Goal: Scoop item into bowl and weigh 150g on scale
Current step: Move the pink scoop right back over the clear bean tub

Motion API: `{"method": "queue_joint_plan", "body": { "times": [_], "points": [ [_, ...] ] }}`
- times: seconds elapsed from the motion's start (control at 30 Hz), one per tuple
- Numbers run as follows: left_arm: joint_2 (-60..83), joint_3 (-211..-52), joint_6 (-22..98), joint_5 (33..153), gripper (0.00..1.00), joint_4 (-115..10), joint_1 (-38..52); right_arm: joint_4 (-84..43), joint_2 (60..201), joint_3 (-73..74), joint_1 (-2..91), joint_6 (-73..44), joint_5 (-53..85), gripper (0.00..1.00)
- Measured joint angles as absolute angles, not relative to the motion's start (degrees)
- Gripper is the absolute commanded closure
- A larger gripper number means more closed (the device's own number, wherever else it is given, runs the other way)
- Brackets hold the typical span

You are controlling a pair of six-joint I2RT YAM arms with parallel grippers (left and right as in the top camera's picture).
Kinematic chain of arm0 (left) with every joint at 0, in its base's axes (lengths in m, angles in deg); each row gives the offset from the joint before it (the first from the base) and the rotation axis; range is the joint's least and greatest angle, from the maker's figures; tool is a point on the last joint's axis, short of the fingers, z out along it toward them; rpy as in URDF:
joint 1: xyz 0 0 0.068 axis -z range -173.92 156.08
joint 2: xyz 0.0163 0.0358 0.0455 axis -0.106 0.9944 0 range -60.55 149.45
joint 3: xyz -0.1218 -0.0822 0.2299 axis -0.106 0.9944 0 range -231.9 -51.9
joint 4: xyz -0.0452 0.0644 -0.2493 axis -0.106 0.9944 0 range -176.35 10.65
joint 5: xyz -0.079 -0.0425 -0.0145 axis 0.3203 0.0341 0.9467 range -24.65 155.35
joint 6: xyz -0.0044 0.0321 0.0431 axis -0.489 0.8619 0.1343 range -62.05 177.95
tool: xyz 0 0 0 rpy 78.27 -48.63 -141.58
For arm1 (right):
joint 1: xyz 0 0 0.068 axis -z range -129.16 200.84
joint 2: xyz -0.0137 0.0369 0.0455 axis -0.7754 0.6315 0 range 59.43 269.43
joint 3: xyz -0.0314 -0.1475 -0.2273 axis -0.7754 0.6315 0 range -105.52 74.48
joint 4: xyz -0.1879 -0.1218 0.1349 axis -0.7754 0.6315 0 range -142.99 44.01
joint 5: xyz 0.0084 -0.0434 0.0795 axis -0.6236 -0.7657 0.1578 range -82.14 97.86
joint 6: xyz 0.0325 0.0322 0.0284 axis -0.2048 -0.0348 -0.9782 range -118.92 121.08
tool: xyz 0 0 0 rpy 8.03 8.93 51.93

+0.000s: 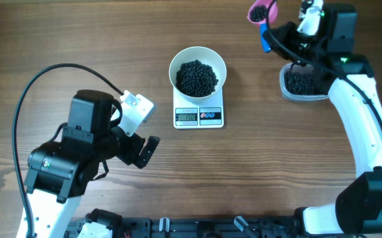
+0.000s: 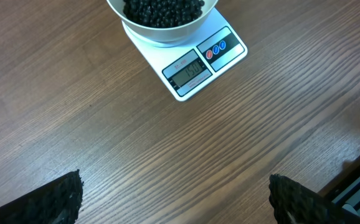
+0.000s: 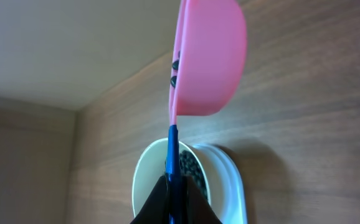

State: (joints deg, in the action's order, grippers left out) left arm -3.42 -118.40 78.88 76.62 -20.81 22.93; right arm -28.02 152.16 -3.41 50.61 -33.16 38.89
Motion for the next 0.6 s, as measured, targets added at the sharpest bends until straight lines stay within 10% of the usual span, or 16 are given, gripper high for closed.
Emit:
{"method": "queue_joint_plan", "body": {
  "times": [0.6],
  "points": [
    [-3.42,-118.40,78.90,76.62,0.00,-20.81,22.93,-9.70,152.16,-3.41,62.15,-24.04,42.71,0.96]
  ]
}}
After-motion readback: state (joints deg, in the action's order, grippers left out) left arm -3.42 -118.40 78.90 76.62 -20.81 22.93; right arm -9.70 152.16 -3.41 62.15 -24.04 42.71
